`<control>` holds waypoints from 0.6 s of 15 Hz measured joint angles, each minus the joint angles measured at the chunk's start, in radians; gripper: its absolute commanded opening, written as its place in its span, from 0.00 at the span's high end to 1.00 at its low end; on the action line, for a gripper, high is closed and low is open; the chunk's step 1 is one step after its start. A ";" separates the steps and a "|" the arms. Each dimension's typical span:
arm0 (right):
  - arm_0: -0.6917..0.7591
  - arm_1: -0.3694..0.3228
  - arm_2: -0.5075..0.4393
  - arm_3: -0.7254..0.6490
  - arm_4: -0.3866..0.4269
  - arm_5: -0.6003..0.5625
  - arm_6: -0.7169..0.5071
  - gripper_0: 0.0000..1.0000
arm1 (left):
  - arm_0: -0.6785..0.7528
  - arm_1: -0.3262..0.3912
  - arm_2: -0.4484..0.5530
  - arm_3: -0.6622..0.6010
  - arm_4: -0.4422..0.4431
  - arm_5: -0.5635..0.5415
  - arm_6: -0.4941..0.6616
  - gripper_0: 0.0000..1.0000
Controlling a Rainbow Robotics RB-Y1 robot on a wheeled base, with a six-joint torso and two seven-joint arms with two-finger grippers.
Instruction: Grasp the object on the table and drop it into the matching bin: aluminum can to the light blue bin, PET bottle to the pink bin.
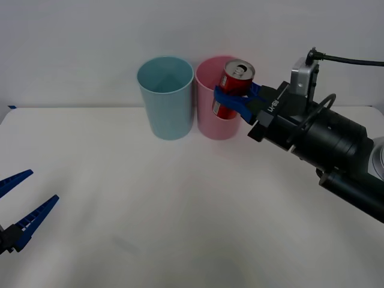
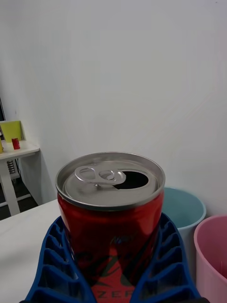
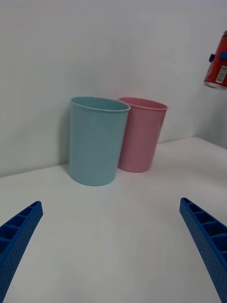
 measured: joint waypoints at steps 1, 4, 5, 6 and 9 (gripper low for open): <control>-0.039 0.013 0.007 0.035 0.005 0.000 -0.006 1.00 | 0.000 0.000 0.000 0.000 0.000 0.000 0.000 0.00; -0.143 0.048 0.026 0.139 0.031 0.000 -0.022 1.00 | 0.000 0.000 0.000 0.000 0.000 0.000 0.000 0.00; -0.181 0.060 0.032 0.179 0.038 0.000 -0.028 1.00 | 0.000 0.000 0.000 0.000 0.000 0.000 0.000 0.00; -0.217 0.072 0.039 0.217 0.046 0.000 -0.033 1.00 | 0.000 0.000 0.000 0.000 0.000 0.000 0.000 0.00; -0.330 0.110 0.066 0.346 0.059 0.000 -0.044 1.00 | 0.000 0.000 0.000 0.000 0.000 0.000 0.000 0.00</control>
